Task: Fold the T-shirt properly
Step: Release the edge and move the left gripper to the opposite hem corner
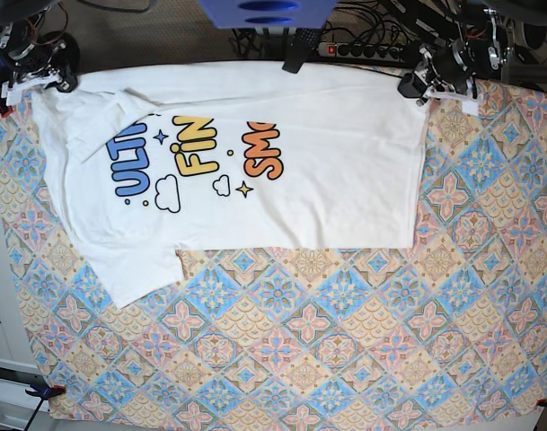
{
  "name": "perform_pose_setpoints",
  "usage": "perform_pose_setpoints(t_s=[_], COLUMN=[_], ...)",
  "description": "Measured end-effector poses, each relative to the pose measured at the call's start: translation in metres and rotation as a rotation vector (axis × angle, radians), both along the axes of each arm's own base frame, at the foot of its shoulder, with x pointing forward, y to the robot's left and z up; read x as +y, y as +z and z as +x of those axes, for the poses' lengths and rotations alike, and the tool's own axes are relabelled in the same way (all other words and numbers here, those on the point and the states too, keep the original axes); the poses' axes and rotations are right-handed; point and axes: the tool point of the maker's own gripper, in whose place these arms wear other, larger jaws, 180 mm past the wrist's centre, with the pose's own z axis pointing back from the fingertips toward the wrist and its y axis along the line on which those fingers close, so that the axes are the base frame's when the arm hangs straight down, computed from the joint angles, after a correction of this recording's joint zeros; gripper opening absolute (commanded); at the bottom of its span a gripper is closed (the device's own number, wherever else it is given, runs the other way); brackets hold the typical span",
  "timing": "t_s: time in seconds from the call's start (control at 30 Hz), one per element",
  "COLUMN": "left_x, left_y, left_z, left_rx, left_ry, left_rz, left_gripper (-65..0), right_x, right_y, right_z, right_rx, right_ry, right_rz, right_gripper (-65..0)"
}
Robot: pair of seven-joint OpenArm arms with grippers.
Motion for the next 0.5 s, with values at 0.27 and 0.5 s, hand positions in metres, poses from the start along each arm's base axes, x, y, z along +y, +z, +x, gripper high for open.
perform_pose_setpoints(t_s=[0.27, 0.5], left_x=[0.002, 0.038], left_y=[0.012, 0.053], left_z=[0.004, 0.017], left_rx=[-0.028, -0.133], left_ry=[-0.026, 0.011], left_rz=[0.036, 0.144], left_gripper=[-39.9, -38.2], right_x=[0.001, -0.011], right_y=[0.000, 0.006], right_z=[-0.003, -0.008], right_rx=[0.019, 0.009], right_ry=[0.013, -0.031], right_rz=[0.011, -0.006], right_gripper=[-39.6, -39.5])
